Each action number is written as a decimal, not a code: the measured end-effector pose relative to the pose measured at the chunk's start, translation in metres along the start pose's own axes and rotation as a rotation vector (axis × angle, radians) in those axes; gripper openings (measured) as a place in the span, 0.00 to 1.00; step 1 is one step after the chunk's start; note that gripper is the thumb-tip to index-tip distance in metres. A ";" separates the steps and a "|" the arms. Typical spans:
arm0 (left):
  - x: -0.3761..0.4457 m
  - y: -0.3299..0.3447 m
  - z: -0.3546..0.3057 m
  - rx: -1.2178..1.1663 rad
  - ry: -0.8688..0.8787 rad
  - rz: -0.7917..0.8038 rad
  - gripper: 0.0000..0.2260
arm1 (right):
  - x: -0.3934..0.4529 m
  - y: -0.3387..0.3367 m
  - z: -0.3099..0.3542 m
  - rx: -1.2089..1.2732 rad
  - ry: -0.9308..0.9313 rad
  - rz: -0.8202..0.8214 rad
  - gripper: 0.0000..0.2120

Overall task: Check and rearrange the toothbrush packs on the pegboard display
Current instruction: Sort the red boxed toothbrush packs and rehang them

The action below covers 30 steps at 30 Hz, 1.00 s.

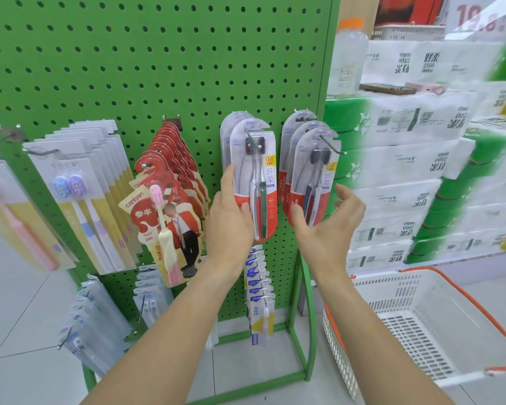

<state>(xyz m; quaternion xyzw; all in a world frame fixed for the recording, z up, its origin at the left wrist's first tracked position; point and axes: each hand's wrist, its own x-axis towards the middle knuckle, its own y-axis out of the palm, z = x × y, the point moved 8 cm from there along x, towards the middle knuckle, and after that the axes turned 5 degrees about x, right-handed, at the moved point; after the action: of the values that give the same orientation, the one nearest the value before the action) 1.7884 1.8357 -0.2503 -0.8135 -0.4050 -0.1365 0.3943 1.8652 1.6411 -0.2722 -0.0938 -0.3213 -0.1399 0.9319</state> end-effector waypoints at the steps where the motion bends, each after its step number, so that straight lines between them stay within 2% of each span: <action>1: -0.001 0.001 0.000 -0.005 -0.004 -0.001 0.31 | 0.004 0.005 -0.008 -0.049 0.030 0.041 0.38; 4: -0.004 0.002 -0.002 -0.035 -0.010 -0.005 0.31 | 0.012 0.022 -0.029 -0.105 0.108 0.141 0.49; 8: -0.008 0.003 -0.005 -0.044 -0.009 0.007 0.32 | 0.020 0.034 -0.041 -0.126 0.137 0.169 0.51; 13: -0.014 0.008 -0.005 -0.046 -0.013 0.105 0.35 | 0.027 0.031 -0.036 -0.162 0.064 0.142 0.40; 19: -0.032 0.003 -0.008 0.031 -0.036 0.096 0.35 | 0.033 0.023 -0.041 0.092 0.041 0.109 0.20; 22: -0.047 0.011 -0.001 0.015 -0.042 0.116 0.37 | 0.039 0.020 -0.035 0.202 0.054 0.167 0.12; 26: -0.064 0.013 0.005 0.005 -0.042 0.124 0.36 | 0.047 0.022 -0.023 0.257 0.047 0.335 0.11; 30: -0.077 0.015 0.000 -0.114 0.013 0.112 0.29 | 0.039 0.018 -0.020 0.300 0.078 0.507 0.12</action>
<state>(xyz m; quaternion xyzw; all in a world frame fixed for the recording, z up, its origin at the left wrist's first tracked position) 1.7510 1.7876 -0.3001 -0.8551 -0.3480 -0.1427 0.3568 1.9112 1.6452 -0.2648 -0.0270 -0.2684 0.1430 0.9523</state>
